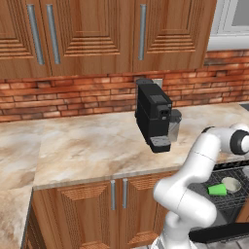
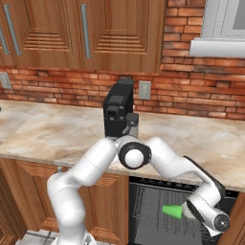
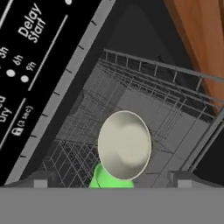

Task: Pick up the cup and bowl from the counter, place them in the dishwasher, and close the dishwasher door.

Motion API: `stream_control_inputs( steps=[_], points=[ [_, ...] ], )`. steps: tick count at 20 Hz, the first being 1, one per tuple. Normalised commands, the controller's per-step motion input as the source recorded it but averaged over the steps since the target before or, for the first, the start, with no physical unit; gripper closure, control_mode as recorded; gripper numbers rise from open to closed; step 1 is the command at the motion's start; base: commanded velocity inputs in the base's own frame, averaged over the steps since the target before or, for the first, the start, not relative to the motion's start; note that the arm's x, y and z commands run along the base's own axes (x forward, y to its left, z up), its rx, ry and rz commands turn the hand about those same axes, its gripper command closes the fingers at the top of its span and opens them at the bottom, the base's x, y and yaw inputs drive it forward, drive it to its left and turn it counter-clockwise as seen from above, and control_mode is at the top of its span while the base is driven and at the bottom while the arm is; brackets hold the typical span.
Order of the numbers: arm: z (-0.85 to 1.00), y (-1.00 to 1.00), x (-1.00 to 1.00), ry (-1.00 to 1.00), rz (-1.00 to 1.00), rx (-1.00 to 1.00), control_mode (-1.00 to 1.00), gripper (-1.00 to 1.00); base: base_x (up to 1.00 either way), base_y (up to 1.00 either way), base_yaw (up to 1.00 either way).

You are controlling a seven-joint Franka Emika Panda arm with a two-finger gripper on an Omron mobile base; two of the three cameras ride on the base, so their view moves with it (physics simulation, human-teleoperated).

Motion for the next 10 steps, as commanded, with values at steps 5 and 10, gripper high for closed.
stream_control_inputs(
  steps=[5,10],
  points=[
    [0.05,0.0,-0.03,0.08,-0.04,0.39,-1.0,-1.0,0.0,0.0,0.0],
    [0.0,0.0,-0.01,0.06,-0.04,0.4,-1.0,-1.0,0.0,0.0,0.0]
  ],
)
